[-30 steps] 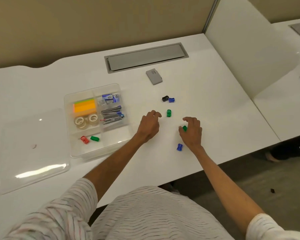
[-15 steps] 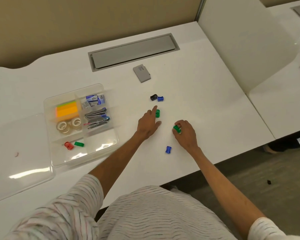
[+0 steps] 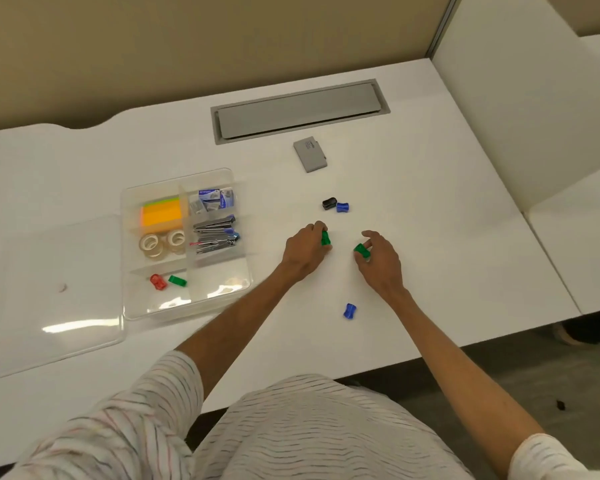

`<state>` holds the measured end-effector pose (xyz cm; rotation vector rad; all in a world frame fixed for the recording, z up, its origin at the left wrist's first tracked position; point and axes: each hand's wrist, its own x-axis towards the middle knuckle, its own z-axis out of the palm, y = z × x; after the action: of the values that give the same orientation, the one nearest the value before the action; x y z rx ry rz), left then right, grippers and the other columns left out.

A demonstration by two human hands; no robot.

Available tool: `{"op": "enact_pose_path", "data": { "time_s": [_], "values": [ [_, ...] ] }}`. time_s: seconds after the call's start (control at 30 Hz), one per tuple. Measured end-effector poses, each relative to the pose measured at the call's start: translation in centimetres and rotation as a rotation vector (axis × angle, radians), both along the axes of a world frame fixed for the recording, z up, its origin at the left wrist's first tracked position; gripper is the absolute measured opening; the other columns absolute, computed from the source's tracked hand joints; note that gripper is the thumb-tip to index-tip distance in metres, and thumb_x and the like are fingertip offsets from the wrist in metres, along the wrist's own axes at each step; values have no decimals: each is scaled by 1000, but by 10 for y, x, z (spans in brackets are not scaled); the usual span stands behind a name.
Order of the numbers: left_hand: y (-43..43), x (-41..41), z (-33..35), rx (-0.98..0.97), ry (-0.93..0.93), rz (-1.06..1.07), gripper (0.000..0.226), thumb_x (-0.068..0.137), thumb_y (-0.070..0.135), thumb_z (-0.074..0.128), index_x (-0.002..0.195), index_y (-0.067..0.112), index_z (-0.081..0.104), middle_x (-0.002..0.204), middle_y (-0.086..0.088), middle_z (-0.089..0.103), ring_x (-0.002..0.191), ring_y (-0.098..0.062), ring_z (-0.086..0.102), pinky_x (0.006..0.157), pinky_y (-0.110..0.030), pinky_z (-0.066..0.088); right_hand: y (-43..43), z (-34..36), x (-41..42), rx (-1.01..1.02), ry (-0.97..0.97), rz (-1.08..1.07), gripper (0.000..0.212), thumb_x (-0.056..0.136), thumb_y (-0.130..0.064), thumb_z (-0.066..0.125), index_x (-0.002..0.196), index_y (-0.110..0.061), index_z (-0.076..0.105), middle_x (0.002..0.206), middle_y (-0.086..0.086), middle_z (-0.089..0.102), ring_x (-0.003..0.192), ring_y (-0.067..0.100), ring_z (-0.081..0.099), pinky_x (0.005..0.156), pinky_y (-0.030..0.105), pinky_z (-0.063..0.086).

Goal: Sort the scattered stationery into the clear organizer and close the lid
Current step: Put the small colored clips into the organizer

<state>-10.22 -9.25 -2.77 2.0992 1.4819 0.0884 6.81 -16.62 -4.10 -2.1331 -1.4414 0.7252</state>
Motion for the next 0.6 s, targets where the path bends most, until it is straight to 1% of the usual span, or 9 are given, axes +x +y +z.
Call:
{"op": "enact_pose_path", "data": {
  "time_s": [0.07, 0.13, 0.3, 0.4, 0.5, 0.6],
  "values": [
    [1, -13, 6, 49, -25, 19, 38, 95, 31, 55, 129, 16, 45, 121, -8, 58, 106, -25, 57, 86, -38, 48, 10, 7, -10, 26, -12, 22, 42, 91, -19, 62, 131, -18, 50, 113, 2, 62, 107, 20, 57, 96, 35, 45],
    [2, -27, 13, 103, -54, 58, 37, 95, 29, 55, 127, 16, 45, 119, -8, 59, 105, -26, 57, 85, -39, 49, 21, 13, -24, 47, -33, 51, 42, 91, -18, 62, 132, -18, 51, 117, 2, 63, 112, 20, 56, 98, 34, 39],
    [-1, -70, 28, 224, -127, 167, 35, 94, 33, 56, 126, 18, 50, 116, -3, 62, 106, -21, 57, 83, -38, 51, 43, 25, -72, 143, -31, 131, 39, 94, -19, 59, 132, -19, 53, 121, 1, 65, 113, 19, 57, 94, 32, 33],
    [-6, -102, 37, 271, -125, 197, 38, 95, 33, 56, 129, 18, 51, 120, -4, 62, 110, -22, 54, 85, -39, 52, 54, 30, -105, 201, -12, 195, 36, 94, -22, 60, 130, -21, 56, 124, 0, 64, 111, 19, 59, 96, 36, 34],
    [-12, -136, 45, 308, -150, 288, 39, 93, 33, 59, 129, 19, 52, 120, -6, 62, 107, -22, 57, 86, -36, 51, 64, 35, -140, 220, -14, 262, 35, 94, -27, 60, 129, -21, 56, 126, -1, 63, 113, 19, 59, 98, 38, 35],
    [-20, -170, 50, 355, -167, 362, 42, 90, 34, 61, 128, 18, 54, 121, -6, 63, 109, -22, 59, 86, -36, 50, 68, 39, -176, 253, -29, 320, 33, 94, -29, 60, 126, -22, 58, 123, -2, 64, 110, 19, 59, 95, 39, 35]
  ]
}}
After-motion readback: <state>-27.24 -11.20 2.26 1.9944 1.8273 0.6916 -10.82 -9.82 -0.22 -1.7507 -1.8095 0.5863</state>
